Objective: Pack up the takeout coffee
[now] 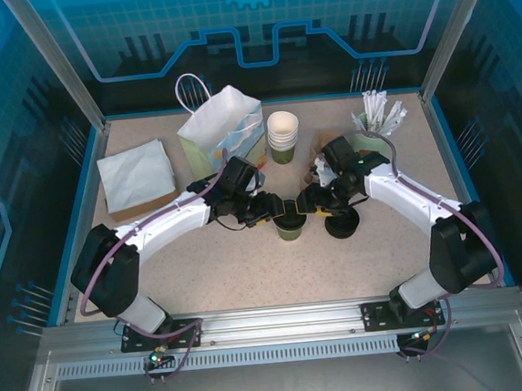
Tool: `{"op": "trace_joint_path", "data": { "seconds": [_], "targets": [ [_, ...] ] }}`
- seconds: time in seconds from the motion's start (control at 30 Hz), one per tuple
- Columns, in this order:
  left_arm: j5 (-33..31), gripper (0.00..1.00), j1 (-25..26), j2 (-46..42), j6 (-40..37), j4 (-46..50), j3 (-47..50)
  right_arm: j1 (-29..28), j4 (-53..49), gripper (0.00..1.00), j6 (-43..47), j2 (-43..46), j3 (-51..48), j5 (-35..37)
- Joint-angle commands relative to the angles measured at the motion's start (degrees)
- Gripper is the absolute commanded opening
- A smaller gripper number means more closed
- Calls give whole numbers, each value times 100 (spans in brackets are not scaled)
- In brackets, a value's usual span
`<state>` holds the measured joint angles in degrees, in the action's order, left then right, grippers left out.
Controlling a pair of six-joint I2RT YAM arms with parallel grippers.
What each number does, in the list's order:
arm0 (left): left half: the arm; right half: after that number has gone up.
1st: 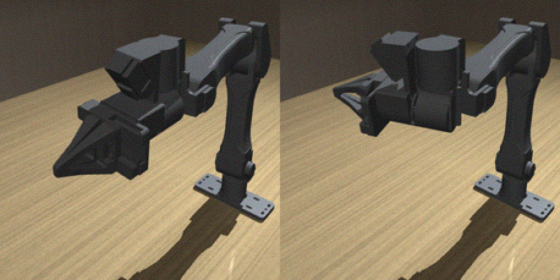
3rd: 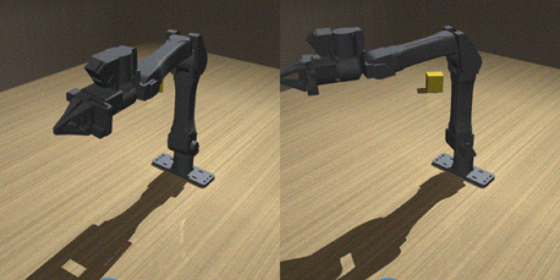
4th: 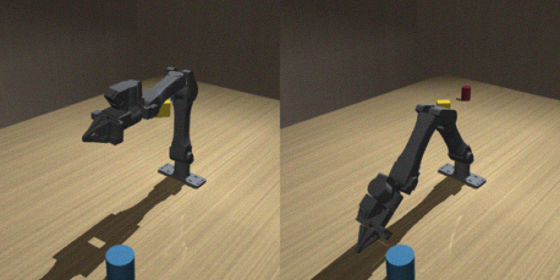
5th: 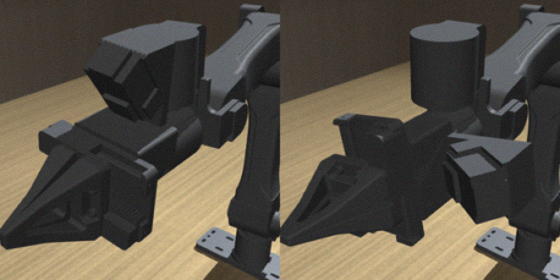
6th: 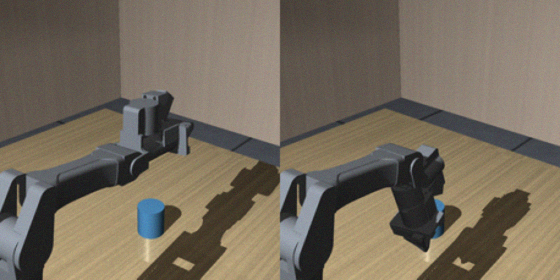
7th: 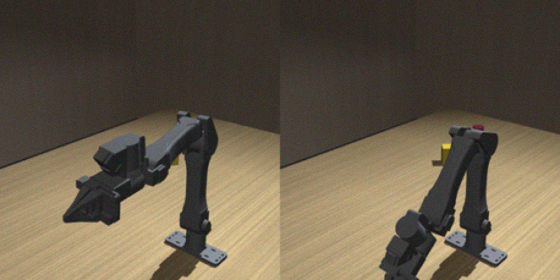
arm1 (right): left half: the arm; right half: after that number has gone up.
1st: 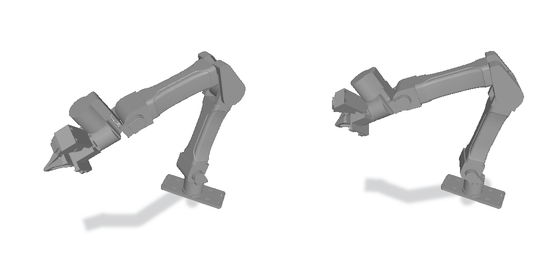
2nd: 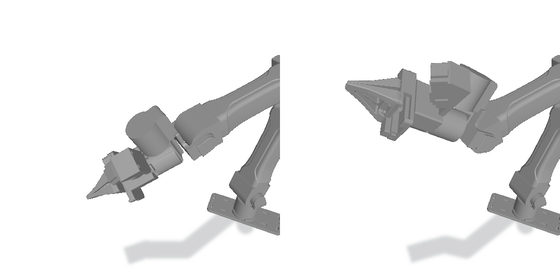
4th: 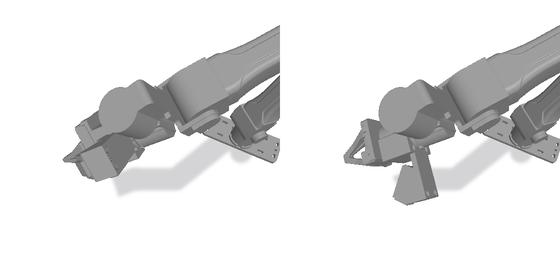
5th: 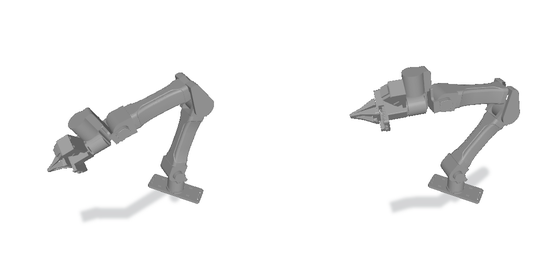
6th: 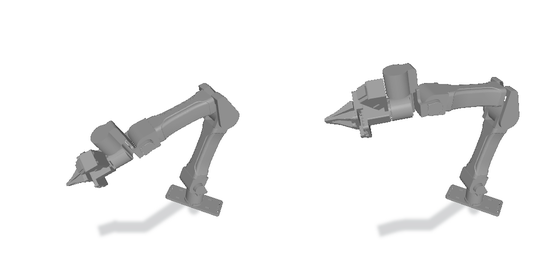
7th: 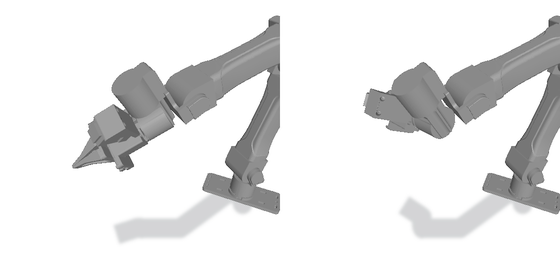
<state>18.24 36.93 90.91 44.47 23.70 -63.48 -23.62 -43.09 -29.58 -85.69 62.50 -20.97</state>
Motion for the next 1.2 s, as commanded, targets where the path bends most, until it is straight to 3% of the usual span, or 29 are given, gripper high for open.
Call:
{"op": "trace_joint_path", "data": {
  "seconds": [0.0, 1.17],
  "targets": [
    [-308, 48, 34, 65, -188, 403, 47, -106, -206, 58, 10, -138, 162, 110],
    [-569, 41, 143, 22, 123, 849, 736, -178, -976, 52, 260, -612, 267, 397]
  ]
}}
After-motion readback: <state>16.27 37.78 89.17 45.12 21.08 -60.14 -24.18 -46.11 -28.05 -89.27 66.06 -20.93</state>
